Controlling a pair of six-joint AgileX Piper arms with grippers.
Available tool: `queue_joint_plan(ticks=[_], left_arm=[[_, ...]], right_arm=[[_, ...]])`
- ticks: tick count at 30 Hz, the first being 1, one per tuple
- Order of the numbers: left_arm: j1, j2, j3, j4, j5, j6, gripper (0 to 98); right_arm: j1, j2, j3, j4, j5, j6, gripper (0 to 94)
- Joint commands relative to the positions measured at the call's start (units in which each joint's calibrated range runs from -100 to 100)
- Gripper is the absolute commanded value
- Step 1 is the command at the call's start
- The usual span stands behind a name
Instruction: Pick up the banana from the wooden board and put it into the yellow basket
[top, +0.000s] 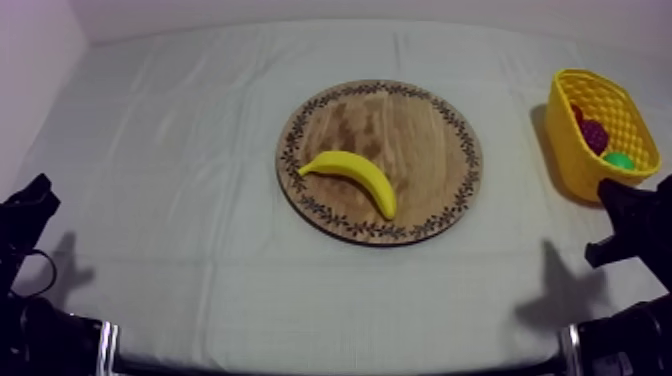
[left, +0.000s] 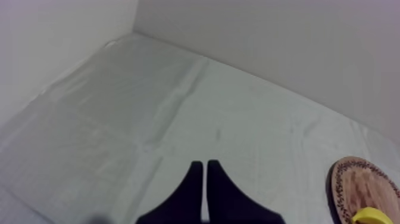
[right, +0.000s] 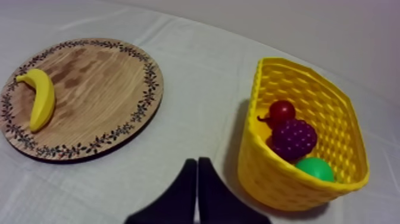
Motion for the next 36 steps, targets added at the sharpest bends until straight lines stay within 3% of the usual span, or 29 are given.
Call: queue_joint_plan(ticks=[1, 17, 36], left_arm=[[0.0, 0.0, 0.0, -0.01, 0.0, 0.0, 0.1], [0.0, 0.0, 0.0, -0.01, 0.0, 0.0, 0.1], [0.0, 0.0, 0.0, -0.01, 0.0, 0.0, 0.1]], right_arm=[[0.0, 0.0, 0.0, 0.0, 0.0, 0.0, 0.4], [-0.7, 0.0, 0.0, 0.0, 0.0, 0.2, 0.4], [-17.1, 0.0, 0.0, 0.0, 0.1, -0.4, 0.8]])
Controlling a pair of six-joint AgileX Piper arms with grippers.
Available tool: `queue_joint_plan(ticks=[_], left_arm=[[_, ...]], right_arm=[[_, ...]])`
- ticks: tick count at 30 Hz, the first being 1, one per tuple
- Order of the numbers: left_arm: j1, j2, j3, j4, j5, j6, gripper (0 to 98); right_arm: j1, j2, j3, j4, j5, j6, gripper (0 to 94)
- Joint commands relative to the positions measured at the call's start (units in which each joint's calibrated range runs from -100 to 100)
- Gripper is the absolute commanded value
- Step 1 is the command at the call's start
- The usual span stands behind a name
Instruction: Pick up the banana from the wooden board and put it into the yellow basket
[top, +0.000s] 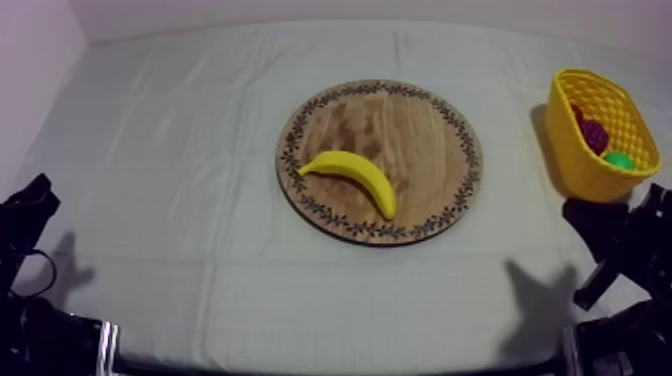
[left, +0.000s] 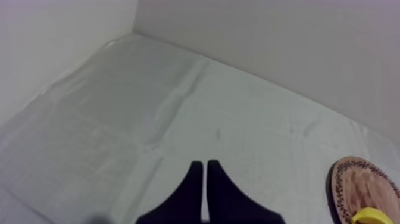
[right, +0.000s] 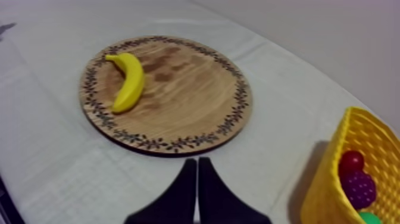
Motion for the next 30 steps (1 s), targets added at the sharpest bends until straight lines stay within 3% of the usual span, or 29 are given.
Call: queue_joint_plan(ticks=[1, 7, 11, 15, 18, 24, 30], left_arm=[[0.0, 0.0, 0.0, -0.01, 0.0, 0.0, 0.1], [0.0, 0.0, 0.0, -0.01, 0.0, 0.0, 0.1], [0.0, 0.0, 0.0, -0.01, 0.0, 0.0, 0.1], [0.0, 0.0, 0.0, -0.01, 0.0, 0.0, 0.1], [0.0, 0.0, 0.0, -0.01, 0.0, 0.0, 0.1], [0.0, 0.0, 0.0, -0.01, 0.0, 0.0, 0.1], [0.0, 0.0, 0.0, -0.01, 0.0, 0.0, 0.1]], right_arm=[[-1.5, 0.0, 0.0, 0.0, 0.1, -0.5, 0.8], [-2.9, 0.0, 0.0, 0.0, 0.1, -3.4, 0.8], [-4.3, 1.3, -0.3, 0.2, -0.5, -2.3, 0.8], [-4.4, 7.2, -1.5, 1.6, -1.4, -1.6, 0.8], [-4.4, 13.9, -4.8, 4.2, -0.6, -1.7, 0.6], [-6.7, 28.1, -17.7, 9.3, 5.6, -5.3, 0.6], [-9.9, 41.9, -36.6, 8.2, 18.0, -5.4, 0.6]])
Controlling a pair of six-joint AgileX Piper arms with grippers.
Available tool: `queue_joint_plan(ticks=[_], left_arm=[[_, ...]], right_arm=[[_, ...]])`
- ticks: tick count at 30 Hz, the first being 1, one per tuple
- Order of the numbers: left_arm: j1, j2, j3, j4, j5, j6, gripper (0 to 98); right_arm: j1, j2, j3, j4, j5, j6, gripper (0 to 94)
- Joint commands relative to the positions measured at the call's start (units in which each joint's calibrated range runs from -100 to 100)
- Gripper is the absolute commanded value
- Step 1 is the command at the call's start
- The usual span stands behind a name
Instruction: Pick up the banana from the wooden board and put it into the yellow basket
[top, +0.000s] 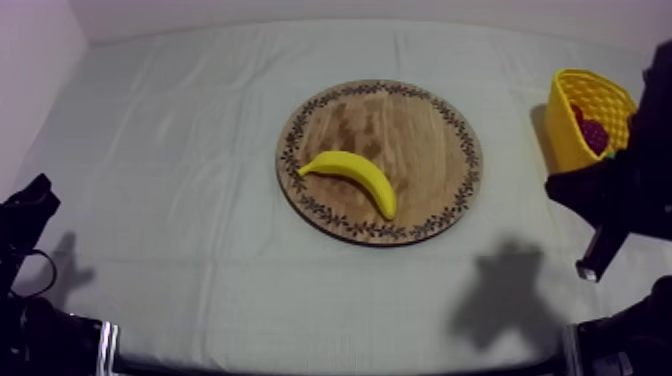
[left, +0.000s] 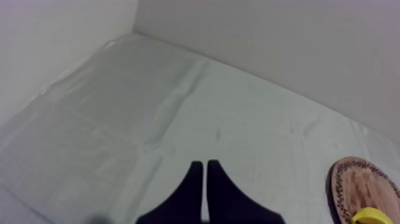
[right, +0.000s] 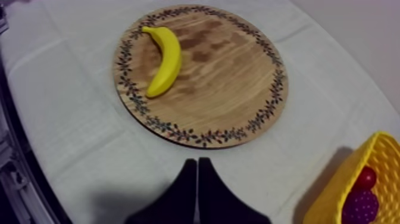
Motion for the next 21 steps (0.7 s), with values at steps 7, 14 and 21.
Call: queue_joint_plan(ticks=[7, 14, 21], left_arm=[[0.0, 0.0, 0.0, -0.01, 0.0, 0.0, 0.1], [0.0, 0.0, 0.0, -0.01, 0.0, 0.0, 0.1], [0.0, 0.0, 0.0, -0.01, 0.0, 0.0, 0.1]], right_arm=[[-2.7, 22.9, -33.2, -3.1, 22.1, 1.9, 0.6], [-4.7, 37.0, -48.0, -2.8, 32.8, 2.2, 0.6], [-6.6, 50.3, -62.1, -1.5, 40.4, 3.3, 0.6]])
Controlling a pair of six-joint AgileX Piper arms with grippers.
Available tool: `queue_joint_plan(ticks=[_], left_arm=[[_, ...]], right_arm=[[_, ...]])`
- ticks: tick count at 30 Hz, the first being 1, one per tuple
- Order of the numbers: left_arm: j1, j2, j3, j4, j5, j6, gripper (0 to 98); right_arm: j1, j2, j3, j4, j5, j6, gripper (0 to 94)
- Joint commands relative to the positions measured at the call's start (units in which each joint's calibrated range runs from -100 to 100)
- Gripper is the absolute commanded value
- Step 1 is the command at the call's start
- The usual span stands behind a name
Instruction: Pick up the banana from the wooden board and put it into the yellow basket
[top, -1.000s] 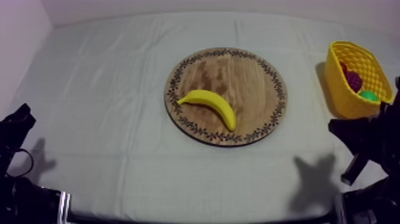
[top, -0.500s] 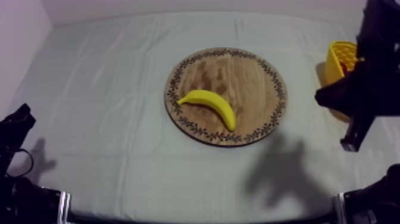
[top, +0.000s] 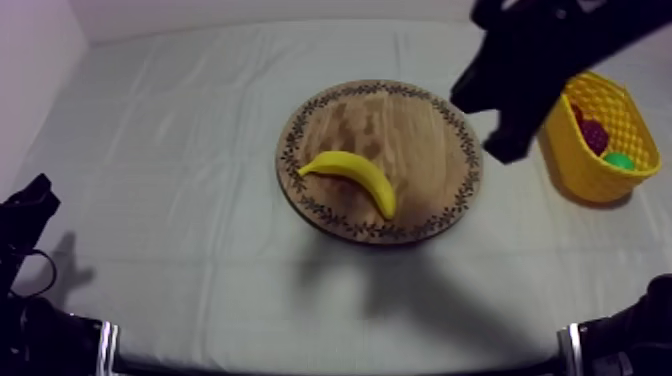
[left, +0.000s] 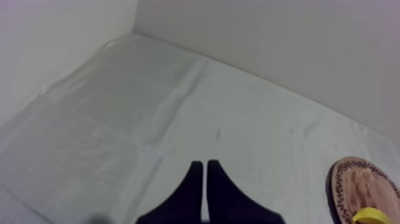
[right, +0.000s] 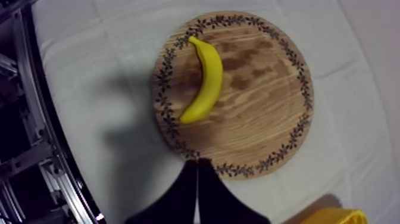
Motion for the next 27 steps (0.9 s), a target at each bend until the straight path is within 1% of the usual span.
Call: queue_joint_plan(ticks=[1, 6, 9, 12, 18, 20, 22, 24, 27], left_arm=[[0.0, 0.0, 0.0, -0.01, 0.0, 0.0, 0.1], [0.0, 0.0, 0.0, -0.01, 0.0, 0.0, 0.1], [0.0, 0.0, 0.0, -0.01, 0.0, 0.0, 0.1], [0.0, 0.0, 0.0, -0.01, 0.0, 0.0, 0.1], [0.0, 0.0, 0.0, -0.01, 0.0, 0.0, 0.1], [0.0, 0.0, 0.0, -0.01, 0.0, 0.0, 0.1], [0.0, 0.0, 0.0, -0.01, 0.0, 0.0, 0.1], [0.0, 0.0, 0.0, -0.01, 0.0, 0.0, 0.1], [0.0, 0.0, 0.0, -0.01, 0.0, 0.0, 0.1]], right_arm=[[-0.2, 7.3, -8.6, -0.1, 2.5, -0.1, 0.6], [-0.2, 15.5, -16.7, -0.5, 5.2, -0.9, 0.6], [0.4, 18.6, -19.4, -0.6, 5.5, -1.4, 0.6], [0.8, 20.4, -20.5, -0.8, 5.4, -1.1, 0.6], [1.1, 22.0, -21.8, 0.2, 5.6, 0.0, 3.4], [1.0, 22.4, -22.2, 0.5, 6.2, 1.0, 7.5], [0.9, 22.7, -22.6, 0.6, 6.7, 1.8, 14.8], [0.9, 22.8, -22.8, 0.8, 7.1, 2.1, 24.9], [1.1, 23.0, -23.0, 1.3, 7.4, 1.4, 42.5]])
